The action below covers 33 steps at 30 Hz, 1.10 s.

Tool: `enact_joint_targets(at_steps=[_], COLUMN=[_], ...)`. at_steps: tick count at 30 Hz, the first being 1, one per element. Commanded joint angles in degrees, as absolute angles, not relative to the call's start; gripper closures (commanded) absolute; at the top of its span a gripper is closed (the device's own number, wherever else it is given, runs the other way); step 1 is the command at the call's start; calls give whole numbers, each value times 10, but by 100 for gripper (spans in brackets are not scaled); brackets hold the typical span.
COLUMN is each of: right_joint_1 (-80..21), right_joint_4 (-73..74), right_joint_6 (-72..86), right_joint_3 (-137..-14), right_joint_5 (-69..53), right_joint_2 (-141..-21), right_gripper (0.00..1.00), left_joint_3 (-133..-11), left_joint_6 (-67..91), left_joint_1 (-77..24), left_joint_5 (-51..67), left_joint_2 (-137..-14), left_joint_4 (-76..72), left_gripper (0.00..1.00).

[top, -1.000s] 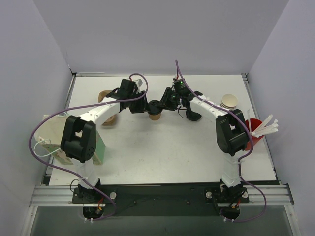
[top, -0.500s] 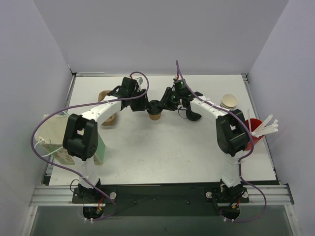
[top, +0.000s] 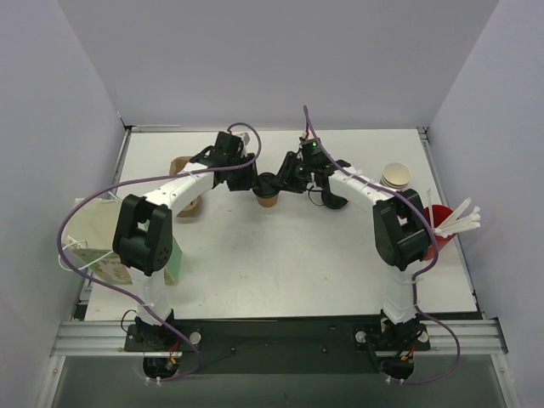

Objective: Pack the takeout coffee

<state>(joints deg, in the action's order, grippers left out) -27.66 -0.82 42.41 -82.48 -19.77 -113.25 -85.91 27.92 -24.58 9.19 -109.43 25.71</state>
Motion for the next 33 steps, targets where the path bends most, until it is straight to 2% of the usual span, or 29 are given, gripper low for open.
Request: enact_joint_targets(at_steps=[1,24,29,33], right_joint_1=[-271,-229,-229,-228], right_joint_4=[4,-106,-79,-69], right_joint_6=[413,487,486,481], right_joint_3=[-806,-788,-805,-802], right_joint_5=[-213,-290,-280,-274], right_joint_2=[-1104,-1100,-1115,-1122], right_gripper=[62,60,66,67], left_joint_3=[-887,-920,-925,-931], left_joint_6=[259,246,246,247], left_joint_1=[-250,-251,-251,-251], left_joint_5=[59,57,57,57], left_joint_2=[-1114,-1121,-1126,-1127], left_joint_4=[293,317,318,321], left_gripper=[46,46,46,46])
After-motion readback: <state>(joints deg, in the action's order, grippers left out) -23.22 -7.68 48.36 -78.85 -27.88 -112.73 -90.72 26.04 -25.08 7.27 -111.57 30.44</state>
